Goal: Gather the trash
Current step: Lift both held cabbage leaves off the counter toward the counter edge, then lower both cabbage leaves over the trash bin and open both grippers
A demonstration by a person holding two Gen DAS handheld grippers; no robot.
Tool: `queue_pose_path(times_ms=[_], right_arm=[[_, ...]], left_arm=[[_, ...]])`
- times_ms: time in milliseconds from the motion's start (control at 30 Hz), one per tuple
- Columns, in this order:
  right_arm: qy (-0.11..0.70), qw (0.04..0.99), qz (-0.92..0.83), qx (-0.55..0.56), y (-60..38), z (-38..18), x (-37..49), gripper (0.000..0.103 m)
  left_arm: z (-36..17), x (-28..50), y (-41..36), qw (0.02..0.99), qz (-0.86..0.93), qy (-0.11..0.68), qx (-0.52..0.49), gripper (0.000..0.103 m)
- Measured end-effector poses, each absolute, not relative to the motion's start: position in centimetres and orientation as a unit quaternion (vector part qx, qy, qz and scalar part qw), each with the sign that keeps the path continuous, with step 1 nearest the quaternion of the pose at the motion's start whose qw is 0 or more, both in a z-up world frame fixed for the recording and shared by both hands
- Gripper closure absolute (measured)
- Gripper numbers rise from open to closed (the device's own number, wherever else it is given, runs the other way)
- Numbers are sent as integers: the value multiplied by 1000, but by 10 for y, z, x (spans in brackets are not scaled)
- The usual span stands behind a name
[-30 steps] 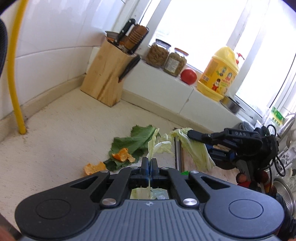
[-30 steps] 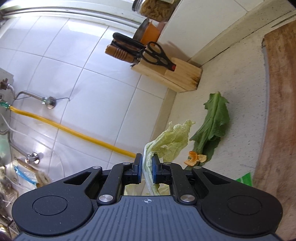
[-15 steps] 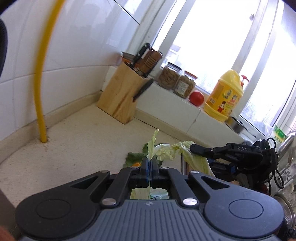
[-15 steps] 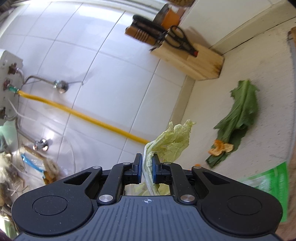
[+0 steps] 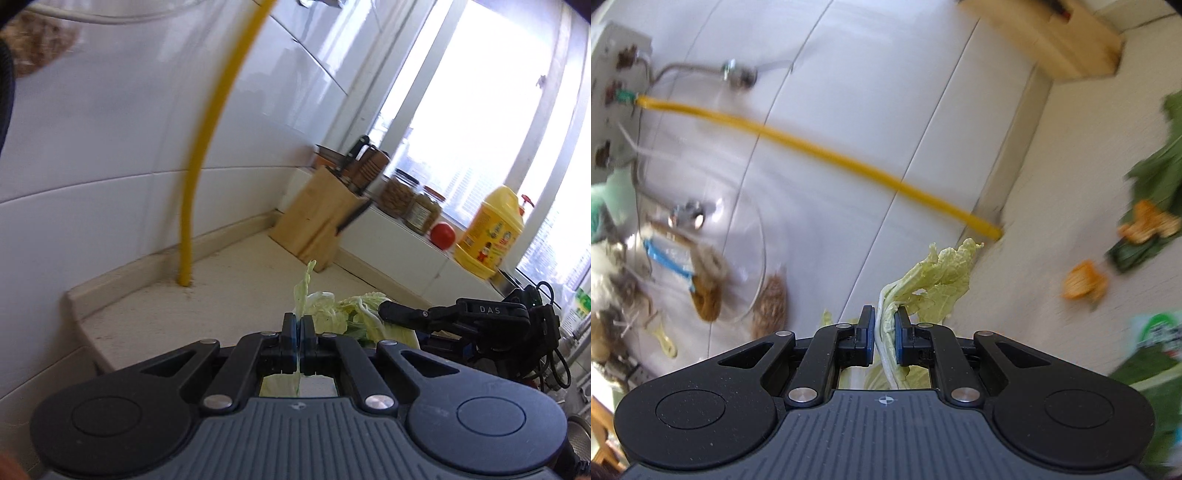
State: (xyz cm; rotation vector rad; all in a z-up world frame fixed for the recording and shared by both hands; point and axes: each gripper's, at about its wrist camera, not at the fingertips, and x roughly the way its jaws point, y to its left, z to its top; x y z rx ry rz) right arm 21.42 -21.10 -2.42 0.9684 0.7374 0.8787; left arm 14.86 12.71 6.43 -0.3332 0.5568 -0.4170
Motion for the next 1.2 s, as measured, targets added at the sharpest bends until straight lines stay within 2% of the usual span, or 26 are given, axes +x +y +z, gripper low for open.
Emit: queue_pose_path(times_ms=[500,833,1033,1133,1200], right_arm=[[405,669,488,388,-79,-29,218,88],[440,654,498,363,-27,-40,206,88],[470,667,482,319,-1,-53,198,84],[486,684,466,280,11,-59,195,76],[499,687,460,259,18,-64,193,62]], left_arm=[[55,95,217,941,-100,261,-189,102],[40,78,252,938,-77,272,-203,101],[18,81,262,927,-74,305,-204,101],[0,84,265,918,-68,334,-201,101],[-9,87,267,912,-63,351,-201,99]])
